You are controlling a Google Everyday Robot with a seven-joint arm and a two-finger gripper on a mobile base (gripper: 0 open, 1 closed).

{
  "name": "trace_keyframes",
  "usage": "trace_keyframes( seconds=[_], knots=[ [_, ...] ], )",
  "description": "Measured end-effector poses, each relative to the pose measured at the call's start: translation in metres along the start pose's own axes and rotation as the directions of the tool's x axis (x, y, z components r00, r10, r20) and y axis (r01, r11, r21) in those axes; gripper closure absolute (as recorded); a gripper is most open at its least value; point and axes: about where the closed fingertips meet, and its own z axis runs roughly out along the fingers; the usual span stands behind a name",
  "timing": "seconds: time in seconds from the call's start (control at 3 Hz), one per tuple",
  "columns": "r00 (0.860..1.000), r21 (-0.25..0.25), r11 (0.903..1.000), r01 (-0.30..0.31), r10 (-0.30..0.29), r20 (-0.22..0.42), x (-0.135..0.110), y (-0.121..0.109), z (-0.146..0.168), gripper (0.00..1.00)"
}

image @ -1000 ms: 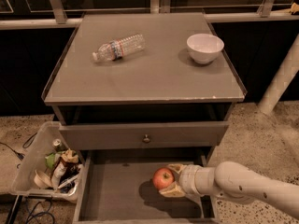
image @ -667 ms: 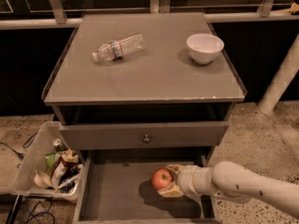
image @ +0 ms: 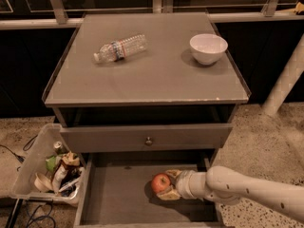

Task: Place apple into middle drawer

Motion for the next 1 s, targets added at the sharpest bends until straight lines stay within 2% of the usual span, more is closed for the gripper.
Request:
trace_keyframes(
  seconds=[0.33,0.67,1.0],
  knots=[
    [0.999,-0.017,0.9993,-0.033,0.033,0.012,0.0138,-0.0035,0.0271,1.00],
    [0.999,-0.019,0.9991,-0.038,0.039,0.014,0.0152,-0.0030,0.0296,0.82],
    [0.999,-0.019,0.9991,-0.038,0.039,0.014,0.0152,-0.0030,0.0297,0.59]
  ],
)
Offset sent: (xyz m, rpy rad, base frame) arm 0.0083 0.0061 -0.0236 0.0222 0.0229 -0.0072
